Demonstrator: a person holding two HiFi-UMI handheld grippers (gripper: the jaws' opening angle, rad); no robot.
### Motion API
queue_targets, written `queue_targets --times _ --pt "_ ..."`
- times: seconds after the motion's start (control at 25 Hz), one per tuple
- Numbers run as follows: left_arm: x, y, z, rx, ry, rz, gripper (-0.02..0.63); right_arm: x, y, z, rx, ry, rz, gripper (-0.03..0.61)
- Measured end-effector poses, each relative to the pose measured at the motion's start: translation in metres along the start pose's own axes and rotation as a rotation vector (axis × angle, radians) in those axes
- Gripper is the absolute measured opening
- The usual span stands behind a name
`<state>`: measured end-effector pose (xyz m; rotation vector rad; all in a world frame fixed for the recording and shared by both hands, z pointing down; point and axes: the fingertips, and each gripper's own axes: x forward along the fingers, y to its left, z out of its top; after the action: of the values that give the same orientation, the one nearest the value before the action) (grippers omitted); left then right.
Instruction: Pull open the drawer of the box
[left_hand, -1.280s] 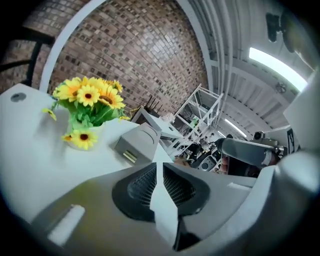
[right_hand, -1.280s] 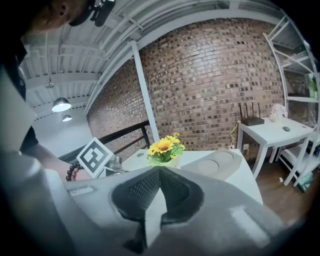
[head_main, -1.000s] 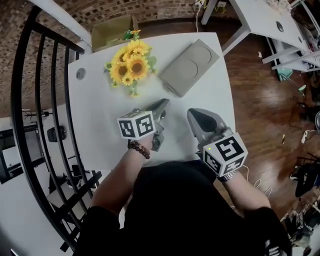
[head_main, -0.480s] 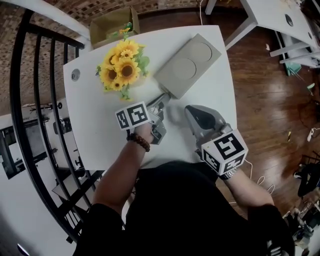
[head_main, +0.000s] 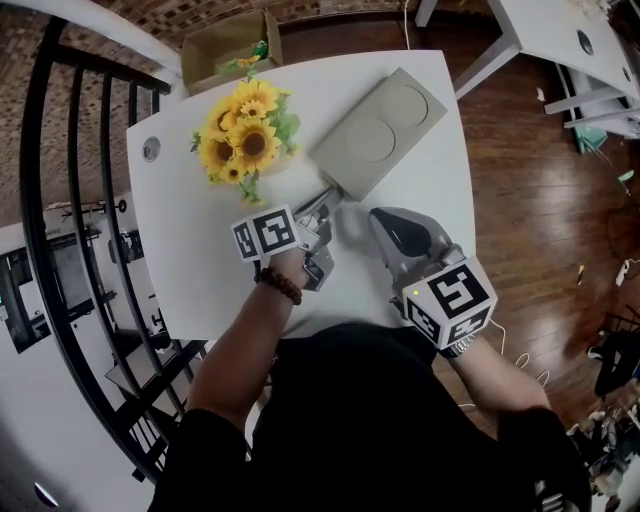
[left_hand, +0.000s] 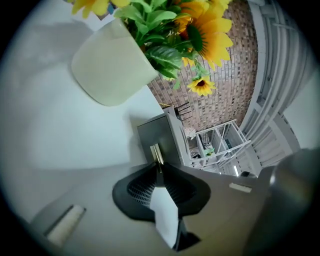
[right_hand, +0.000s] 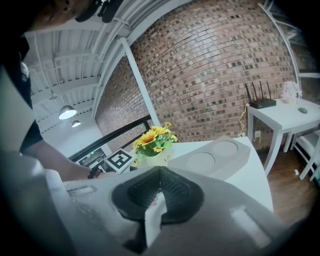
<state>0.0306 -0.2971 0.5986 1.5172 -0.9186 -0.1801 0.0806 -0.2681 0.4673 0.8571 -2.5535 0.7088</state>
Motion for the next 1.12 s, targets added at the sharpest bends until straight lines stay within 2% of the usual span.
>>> queue_targets --times 0.32,1.12 --pt "-0.017 0.009 -0.005 0.004 0.008 0.018 0.055 0.002 0.014 -0.001 -0.011 0.000 -0.012 -0.011" --pt "-0.110 0.050 -0.028 -0.016 0.015 0.069 0.057 -0.002 0.093 -0.003 -0.046 -0.031 -0.050 -0.011"
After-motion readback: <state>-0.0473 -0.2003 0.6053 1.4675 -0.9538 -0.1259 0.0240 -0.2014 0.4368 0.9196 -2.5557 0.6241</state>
